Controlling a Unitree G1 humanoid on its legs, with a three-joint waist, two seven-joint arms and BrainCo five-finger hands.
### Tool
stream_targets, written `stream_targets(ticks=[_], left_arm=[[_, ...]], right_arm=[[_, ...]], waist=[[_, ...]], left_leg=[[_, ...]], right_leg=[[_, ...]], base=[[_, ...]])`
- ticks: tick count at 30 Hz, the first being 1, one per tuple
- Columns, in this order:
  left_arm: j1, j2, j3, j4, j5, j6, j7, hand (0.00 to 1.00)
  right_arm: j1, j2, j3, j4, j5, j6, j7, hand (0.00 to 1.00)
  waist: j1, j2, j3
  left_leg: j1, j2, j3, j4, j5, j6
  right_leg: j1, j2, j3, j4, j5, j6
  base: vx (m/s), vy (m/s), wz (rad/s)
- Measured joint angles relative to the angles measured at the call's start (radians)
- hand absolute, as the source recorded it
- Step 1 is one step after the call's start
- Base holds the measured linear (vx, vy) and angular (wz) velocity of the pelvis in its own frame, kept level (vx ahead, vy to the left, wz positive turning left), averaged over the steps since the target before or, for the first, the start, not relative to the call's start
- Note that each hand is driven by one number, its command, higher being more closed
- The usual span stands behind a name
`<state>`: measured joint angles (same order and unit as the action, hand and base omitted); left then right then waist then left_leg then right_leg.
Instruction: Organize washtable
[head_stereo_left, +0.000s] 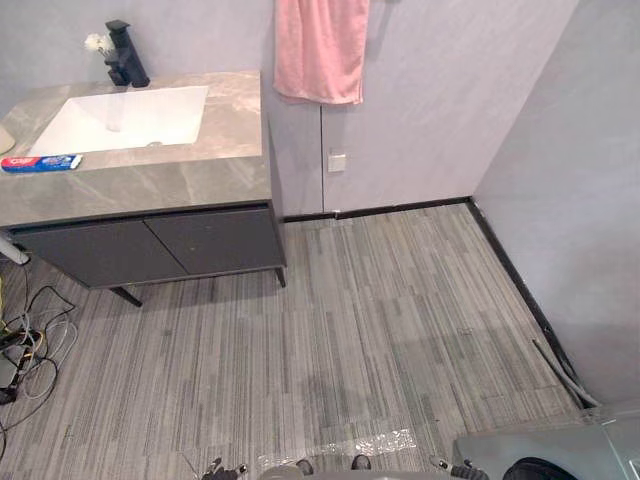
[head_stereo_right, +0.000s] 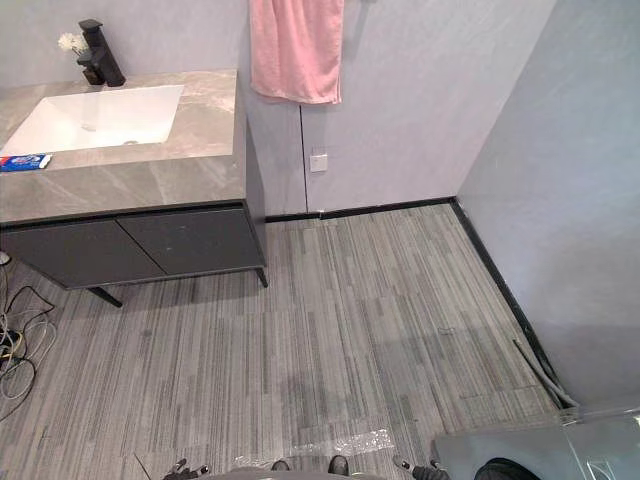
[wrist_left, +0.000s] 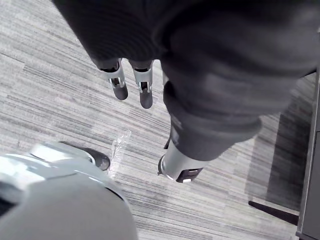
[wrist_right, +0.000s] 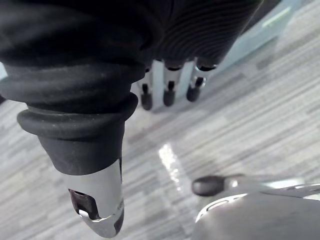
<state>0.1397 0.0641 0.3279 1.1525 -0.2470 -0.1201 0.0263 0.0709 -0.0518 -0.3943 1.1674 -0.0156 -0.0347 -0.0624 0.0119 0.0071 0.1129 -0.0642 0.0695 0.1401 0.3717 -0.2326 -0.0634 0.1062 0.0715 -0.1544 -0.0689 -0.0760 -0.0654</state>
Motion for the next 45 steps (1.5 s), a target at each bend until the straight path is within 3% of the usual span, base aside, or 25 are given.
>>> stream_targets(ticks=[2, 3, 5, 8, 10, 11, 13, 14, 15, 17, 18, 20, 23, 26, 27, 29, 30, 31, 32, 33, 34, 36, 39, 43, 45], left_arm=[[-0.002, -0.011, 0.029, -0.030, -0.010, 0.000, 0.000, 0.00], [0.009, -0.026, 0.046, -0.049, -0.020, 0.000, 0.000, 0.00], [0.020, -0.038, 0.060, -0.059, -0.020, 0.002, 0.001, 0.00], [0.016, -0.042, 0.055, -0.065, -0.019, 0.000, -0.001, 0.00], [0.018, -0.057, 0.056, -0.063, -0.020, 0.001, 0.000, 0.00], [0.023, -0.064, 0.058, -0.063, -0.018, 0.000, 0.000, 0.00], [0.042, -0.056, 0.063, -0.064, -0.017, 0.002, -0.006, 0.00], [0.048, -0.039, 0.077, -0.062, -0.016, 0.005, -0.006, 0.00], [0.040, -0.022, 0.079, -0.064, -0.014, 0.005, -0.006, 0.00], [0.021, -0.008, 0.068, -0.069, -0.006, 0.007, -0.006, 0.00], [0.016, 0.002, 0.049, -0.069, 0.023, 0.007, -0.005, 0.00], [0.004, -0.004, 0.018, -0.092, 0.025, 0.007, -0.005, 0.00], [-0.050, -0.017, -0.056, -0.113, 0.051, 0.002, -0.006, 0.00], [-0.094, -0.038, -0.135, -0.112, 0.085, -0.004, -0.003, 0.00], [-0.095, -0.041, -0.143, -0.108, 0.096, -0.006, -0.001, 0.00], [-0.078, -0.024, -0.161, -0.104, 0.103, -0.008, 0.003, 0.00], [-0.065, -0.014, -0.165, -0.102, 0.103, -0.006, 0.005, 0.00], [-0.055, -0.026, -0.173, -0.108, 0.102, -0.006, 0.017, 0.00], [-0.050, -0.039, -0.174, -0.136, 0.101, -0.007, 0.022, 0.00], [-0.047, -0.052, -0.170, -0.191, 0.097, -0.005, 0.031, 0.00], [-0.044, -0.059, -0.171, -0.222, 0.084, -0.005, 0.035, 0.00], [-0.035, -0.064, -0.202, -0.385, 0.035, -0.007, 0.051, 0.00], [0.016, -0.076, -0.221, -0.696, 0.022, -0.018, 0.080, 0.00], [0.025, -0.119, -0.168, -0.965, 0.048, -0.026, 0.145, 0.00], [0.024, -0.129, -0.124, -1.097, 0.162, -0.029, 0.243, 0.00]], right_arm=[[0.010, 0.000, 0.004, -0.017, 0.011, -0.002, 0.001, 0.00], [0.009, -0.006, 0.015, -0.032, 0.014, -0.001, 0.001, 0.00], [0.013, -0.008, 0.032, -0.052, 0.013, 0.001, -0.001, 0.00], [-0.009, -0.013, 0.033, -0.052, 0.013, 0.003, 0.000, 0.00], [-0.014, -0.013, 0.021, -0.052, 0.013, 0.003, 0.001, 0.00], [-0.002, -0.013, 0.003, -0.053, 0.014, 0.003, 0.003, 0.00], [0.018, 0.006, -0.012, -0.066, 0.014, 0.003, 0.003, 0.00], [0.034, 0.026, -0.021, -0.075, 0.014, 0.002, 0.005, 0.00], [0.033, 0.043, -0.018, -0.081, 0.013, 0.002, 0.013, 0.00], [0.032, 0.047, -0.021, -0.097, 0.013, 0.001, 0.026, 0.00], [0.025, 0.043, -0.020, -0.098, 0.008, 0.004, 0.032, 0.00], [0.024, 0.044, -0.014, -0.128, 0.004, 0.004, 0.041, 0.00], [-0.004, 0.046, 0.039, -0.162, 0.005, 0.002, 0.038, 0.00], [-0.041, 0.021, 0.080, -0.175, 0.012, 0.002, 0.034, 0.00], [-0.047, 0.015, 0.102, -0.181, 0.021, 0.003, 0.020, 0.00], [-0.030, 0.021, 0.204, -0.244, 0.055, 0.006, 0.003, 0.00], [-0.020, 0.024, 0.239, -0.271, 0.062, 0.006, 0.000, 0.00], [-0.016, 0.003, 0.290, -0.331, 0.087, 0.005, -0.001, 0.00], [-0.016, -0.002, 0.319, -0.395, 0.103, 0.002, -0.004, 0.00], [-0.016, 0.000, 0.347, -0.482, 0.119, -0.008, -0.007, 0.00], [-0.016, 0.000, 0.360, -0.518, 0.128, -0.012, -0.012, 0.00], [-0.024, 0.004, 0.381, -0.608, 0.139, -0.029, -0.034, 0.00], [0.034, -0.011, 0.359, -0.816, 0.141, -0.072, -0.048, 0.00], [0.031, -0.062, 0.305, -0.950, 0.137, -0.089, -0.052, 0.00], [0.024, -0.055, 0.307, -0.985, 0.125, -0.102, -0.072, 0.00]], waist=[[0.003, -0.006, 0.010], [0.005, 0.013, 0.027], [0.002, 0.016, 0.030], [0.013, 0.009, 0.028], [0.033, 0.011, 0.029], [0.046, 0.018, 0.025], [0.059, 0.003, 0.010], [0.061, -0.041, -0.008], [0.062, -0.073, -0.011], [0.042, -0.075, 0.001], [0.038, -0.072, 0.005], [0.042, -0.049, 0.009], [0.056, -0.025, 0.011], [0.043, 0.006, 0.019], [0.026, 0.013, 0.024], [0.000, -0.020, 0.018], [-0.009, -0.027, 0.017], [-0.014, 0.010, 0.014], [-0.011, 0.031, 0.014], [-0.007, 0.034, 0.017], [-0.004, 0.035, 0.023], [0.019, 0.013, 0.054], [0.031, -0.029, 0.058], [0.035, -0.015, 0.058], [0.056, -0.011, 0.056]], left_leg=[[-0.109, 0.038, 0.014, 0.262, 0.018, 0.014], [-0.186, 0.083, 0.039, 0.431, 0.038, 0.028], [-0.256, 0.102, 0.064, 0.520, 0.006, 0.041], [-0.348, 0.062, 0.050, 0.361, 0.007, 0.041], [-0.374, 0.013, 0.001, 0.144, 0.045, -0.008], [-0.377, 0.001, -0.042, 0.048, 0.058, -0.013], [-0.372, -0.002, -0.069, 0.063, 0.095, 0.021], [-0.363, -0.002, -0.025, 0.111, 0.091, 0.035], [-0.332, 0.001, 0.007, 0.129, 0.048, 0.047], [-0.257, 0.006, 0.016, 0.139, -0.002, 0.074], [-0.181, 0.017, 0.016, 0.131, -0.022, 0.081], [-0.058, 0.053, 0.020, 0.083, -0.025, 0.083], [0.069, 0.096, 0.056, 0.005, -0.025, 0.068], [0.146, 0.133, 0.049, -0.041, -0.054, 0.013], [0.187, 0.154, 0.043, -0.060, -0.064, -0.006], [0.248, 0.170, 0.010, -0.062, -0.068, -0.031], [0.264, 0.177, -0.014, -0.047, -0.068, -0.031], [0.263, 0.241, -0.068, 0.013, -0.041, -0.063], [0.221, 0.275, -0.115, 0.106, 0.019, -0.047], [0.111, 0.292, -0.167, 0.274, 0.161, 0.034], [0.057, 0.308, -0.181, 0.356, 0.258, 0.054], [-0.097, 0.347, -0.141, 0.646, 0.155, 0.035], [-0.223, 0.298, -0.012, 0.614, 0.081, 0.033], [-0.341, 0.215, 0.126, 0.304, 0.066, 0.017], [-0.366, 0.150, 0.147, 0.109, 0.085, 0.004]], right_leg=[[0.008, 0.003, 0.003, 0.038, -0.029, -0.012], [0.019, 0.014, 0.015, 0.059, -0.054, -0.026], [0.048, 0.005, 0.038, 0.094, -0.092, -0.045], [0.046, -0.029, 0.088, 0.109, -0.127, -0.034], [0.040, -0.057, 0.133, 0.110, -0.162, -0.004], [0.043, -0.062, 0.166, 0.131, -0.202, 0.006], [0.039, -0.079, 0.201, 0.237, -0.299, 0.037], [-0.004, -0.104, 0.189, 0.381, -0.347, 0.075], [-0.102, -0.129, 0.167, 0.618, -0.330, 0.125], [-0.236, -0.164, 0.130, 0.970, -0.239, 0.270], [-0.284, -0.176, 0.107, 1.110, -0.236, 0.271], [-0.329, -0.190, 0.016, 1.153, -0.241, 0.220], [-0.432, -0.252, -0.090, 0.933, -0.264, 0.171], [-0.518, -0.287, -0.070, 0.661, -0.192, 0.155], [-0.541, -0.278, -0.033, 0.563, -0.127, 0.150], [-0.542, -0.265, 0.048, 0.445, -0.005, 0.124], [-0.547, -0.248, 0.078, 0.495, 0.068, 0.164], [-0.552, -0.198, 0.061, 0.605, 0.001, 0.149], [-0.551, -0.172, 0.040, 0.644, -0.049, 0.126], [-0.538, -0.155, 0.012, 0.664, -0.099, 0.089], [-0.513, -0.146, -0.006, 0.654, -0.113, 0.074], [-0.337, -0.121, -0.081, 0.553, -0.123, 0.058], [-0.126, -0.120, -0.199, 0.381, -0.123, 0.058], [-0.015, -0.087, -0.271, 0.233, -0.124, 0.060], [0.040, -0.083, -0.282, 0.187, -0.141, 0.089]], base=[[0.06, -0.066, -0.07], [0.16, -0.033, -0.23], [0.22, 0.017, -0.19], [0.31, 0.084, -0.48], [0.36, 0.132, -0.74], [0.34, 0.153, -0.99], [0.60, 0.215, -0.91], [0.77, 0.184, -0.78], [0.65, 0.114, -0.79], [0.61, 0.129, -0.39], [0.59, 0.115, -0.22], [0.54, 0.046, -0.28], [0.48, -0.044, -0.22], [0.54, -0.188, 0.09], [0.69, -0.389, 0.23], [0.67, -0.442, 0.31], [0.52, -0.427, 0.34], [0.64, -0.555, 0.20], [0.72, -0.647, 0.11], [0.58, -0.536, 0.09], [0.54, -0.489, 0.27], [0.49, -0.443, 0.49], [0.44, -0.388, 0.98], [0.41, -0.191, 0.60], [0.38, -0.020, 0.13]])
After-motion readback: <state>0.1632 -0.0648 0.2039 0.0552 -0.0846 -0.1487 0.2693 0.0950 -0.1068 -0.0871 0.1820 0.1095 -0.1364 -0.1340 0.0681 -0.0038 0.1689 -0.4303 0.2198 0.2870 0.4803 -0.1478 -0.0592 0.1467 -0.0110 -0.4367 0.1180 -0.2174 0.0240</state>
